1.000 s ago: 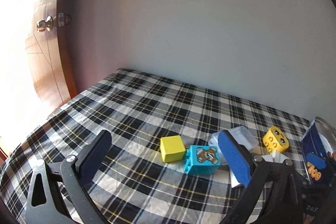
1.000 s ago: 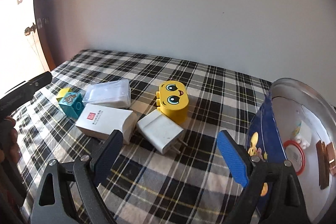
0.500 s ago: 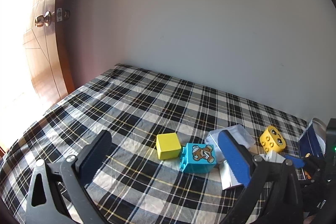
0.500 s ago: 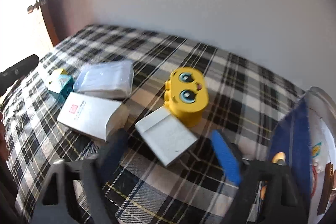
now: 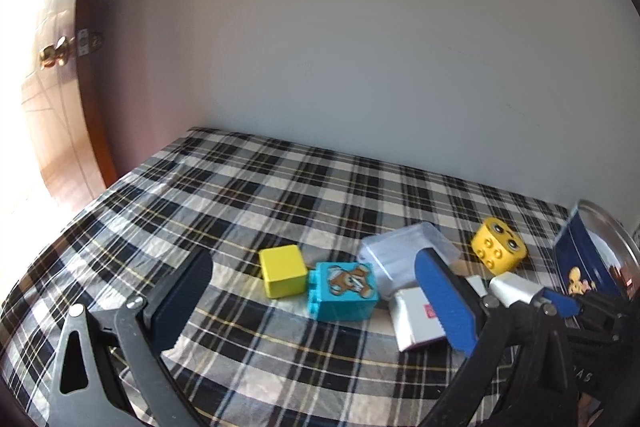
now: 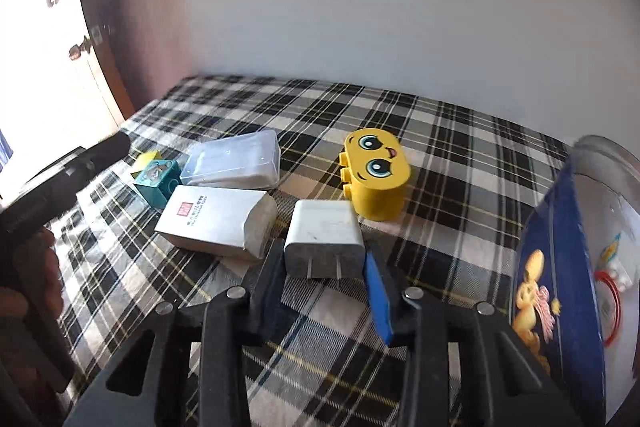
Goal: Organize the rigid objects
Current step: 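Grasp the white plug charger with the right tool while the left tool grasps the white card box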
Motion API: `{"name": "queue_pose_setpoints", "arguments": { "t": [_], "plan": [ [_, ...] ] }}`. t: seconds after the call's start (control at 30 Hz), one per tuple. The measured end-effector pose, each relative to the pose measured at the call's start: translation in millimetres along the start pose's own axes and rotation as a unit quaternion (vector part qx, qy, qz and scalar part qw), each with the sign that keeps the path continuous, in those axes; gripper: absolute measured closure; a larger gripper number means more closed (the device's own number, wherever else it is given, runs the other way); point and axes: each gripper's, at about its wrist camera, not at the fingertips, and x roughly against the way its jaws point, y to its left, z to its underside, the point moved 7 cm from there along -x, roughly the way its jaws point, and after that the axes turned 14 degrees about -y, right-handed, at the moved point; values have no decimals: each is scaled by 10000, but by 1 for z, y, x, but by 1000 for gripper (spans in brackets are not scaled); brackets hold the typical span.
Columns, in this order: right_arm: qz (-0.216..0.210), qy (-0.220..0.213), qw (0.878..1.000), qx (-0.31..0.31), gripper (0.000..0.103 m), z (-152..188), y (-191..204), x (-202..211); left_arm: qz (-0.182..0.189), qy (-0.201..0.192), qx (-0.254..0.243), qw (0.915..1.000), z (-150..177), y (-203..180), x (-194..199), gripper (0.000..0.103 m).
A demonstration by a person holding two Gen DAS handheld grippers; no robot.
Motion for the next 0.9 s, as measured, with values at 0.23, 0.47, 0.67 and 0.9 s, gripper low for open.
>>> {"name": "queue_pose_setpoints", "arguments": {
  "t": [0.23,0.47,0.67,0.9],
  "plan": [
    [-101,202,9997,-111,63,17,-7,18,164,45,-68,9998,5,-13,3,1],
    [18,33,10000,55,38,20,-6,34,99,34,63,9999,3,-10,4,1],
    [199,296,9989,314,38,17,-4,10,131,70,136,9998,4,-13,3,1],
    [234,309,9992,139,63,21,-12,12,443,163,-200,9987,12,-44,8,1]
  ]
}}
